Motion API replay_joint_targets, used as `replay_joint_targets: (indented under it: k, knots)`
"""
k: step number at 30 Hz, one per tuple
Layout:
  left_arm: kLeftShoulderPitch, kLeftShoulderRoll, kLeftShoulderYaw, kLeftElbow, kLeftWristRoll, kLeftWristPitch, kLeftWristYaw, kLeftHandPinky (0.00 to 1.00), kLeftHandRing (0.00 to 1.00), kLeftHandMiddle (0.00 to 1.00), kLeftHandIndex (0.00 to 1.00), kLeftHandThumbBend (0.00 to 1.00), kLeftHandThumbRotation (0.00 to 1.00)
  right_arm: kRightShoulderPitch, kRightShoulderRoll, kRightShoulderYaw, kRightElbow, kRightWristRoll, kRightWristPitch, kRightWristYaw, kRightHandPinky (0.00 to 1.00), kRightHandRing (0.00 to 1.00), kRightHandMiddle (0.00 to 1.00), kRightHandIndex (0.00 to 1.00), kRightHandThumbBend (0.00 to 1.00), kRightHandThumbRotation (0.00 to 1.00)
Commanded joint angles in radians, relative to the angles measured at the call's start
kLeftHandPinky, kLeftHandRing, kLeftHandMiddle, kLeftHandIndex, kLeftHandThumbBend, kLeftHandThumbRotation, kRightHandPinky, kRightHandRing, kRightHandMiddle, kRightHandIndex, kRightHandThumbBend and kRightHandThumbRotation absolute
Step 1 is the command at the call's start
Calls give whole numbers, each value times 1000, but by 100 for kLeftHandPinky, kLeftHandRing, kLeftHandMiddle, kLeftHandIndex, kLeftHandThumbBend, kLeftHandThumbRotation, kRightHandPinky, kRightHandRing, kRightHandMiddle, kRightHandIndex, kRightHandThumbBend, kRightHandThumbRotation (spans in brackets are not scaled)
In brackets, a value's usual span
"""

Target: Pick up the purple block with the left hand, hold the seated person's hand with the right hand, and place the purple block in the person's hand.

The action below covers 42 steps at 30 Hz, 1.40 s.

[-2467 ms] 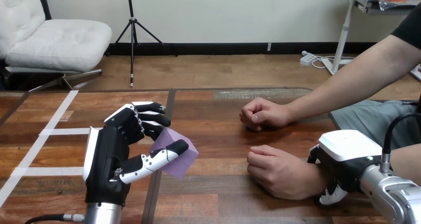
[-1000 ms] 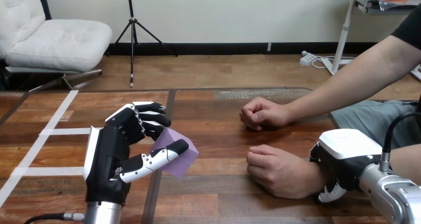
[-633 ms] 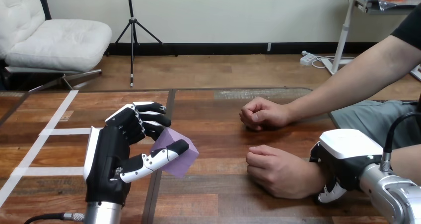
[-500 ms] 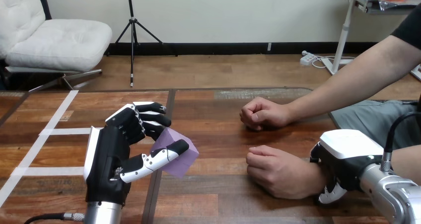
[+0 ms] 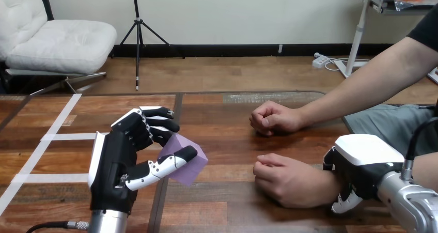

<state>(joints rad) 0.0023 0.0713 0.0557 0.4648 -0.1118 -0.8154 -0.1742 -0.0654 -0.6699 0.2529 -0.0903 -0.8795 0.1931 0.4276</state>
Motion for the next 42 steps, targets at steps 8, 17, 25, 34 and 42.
replay_joint_targets:
  k: [8, 17, 25, 34, 42]
  knots:
    - [-43, -17, -9, -42, -5, -7, -12, 36, 43, 51, 56, 82, 11, 20, -5, -56, -140, 23, 30, 33, 35, 44, 51, 51, 72, 0]
    - [-42, -24, -16, -45, -2, -8, -17, 36, 43, 51, 56, 82, 10, 29, -10, -77, -214, 18, 34, 43, 35, 43, 50, 51, 74, 0]
    - [-41, -31, -20, -45, -6, -7, -29, 37, 43, 51, 55, 82, 10, 41, -7, -100, -267, 29, 12, 36, 36, 43, 50, 50, 74, 0]
    - [-42, -41, -32, -43, -14, -13, -52, 36, 43, 52, 56, 82, 10, 43, 6, -108, -333, 24, 18, 49, 35, 42, 49, 50, 76, 0]
    - [-41, -59, -57, -47, -53, -11, -102, 37, 44, 52, 56, 82, 8, 33, 16, -96, -375, 8, 7, 58, 38, 44, 50, 51, 78, 0]
